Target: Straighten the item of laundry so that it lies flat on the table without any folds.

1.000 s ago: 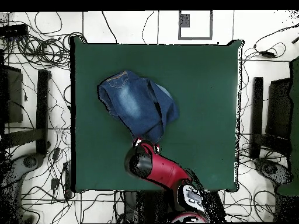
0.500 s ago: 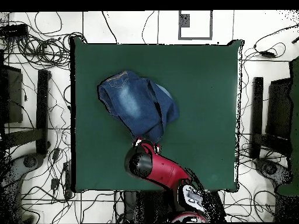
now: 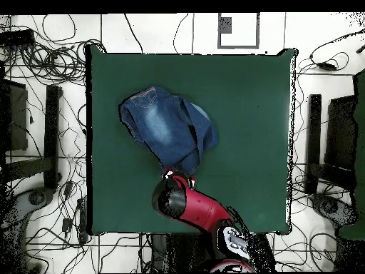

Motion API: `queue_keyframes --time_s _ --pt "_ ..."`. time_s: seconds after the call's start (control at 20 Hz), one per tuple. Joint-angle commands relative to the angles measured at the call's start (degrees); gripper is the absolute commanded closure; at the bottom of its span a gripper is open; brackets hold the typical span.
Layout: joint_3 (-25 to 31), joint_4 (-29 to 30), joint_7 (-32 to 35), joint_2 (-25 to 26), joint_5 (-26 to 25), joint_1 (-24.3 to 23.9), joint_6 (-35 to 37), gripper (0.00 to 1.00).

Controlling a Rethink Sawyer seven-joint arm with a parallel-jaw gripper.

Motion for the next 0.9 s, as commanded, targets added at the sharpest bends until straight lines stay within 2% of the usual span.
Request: queue_keyframes --time_s 0.05,0.9 --pt "4.63 2.83 17.58 3.3 3.79 0.46 -3.58 0.0" --pt "4.17 4.04 17.46 4.95 3.83 0.37 -3.84 0.0"
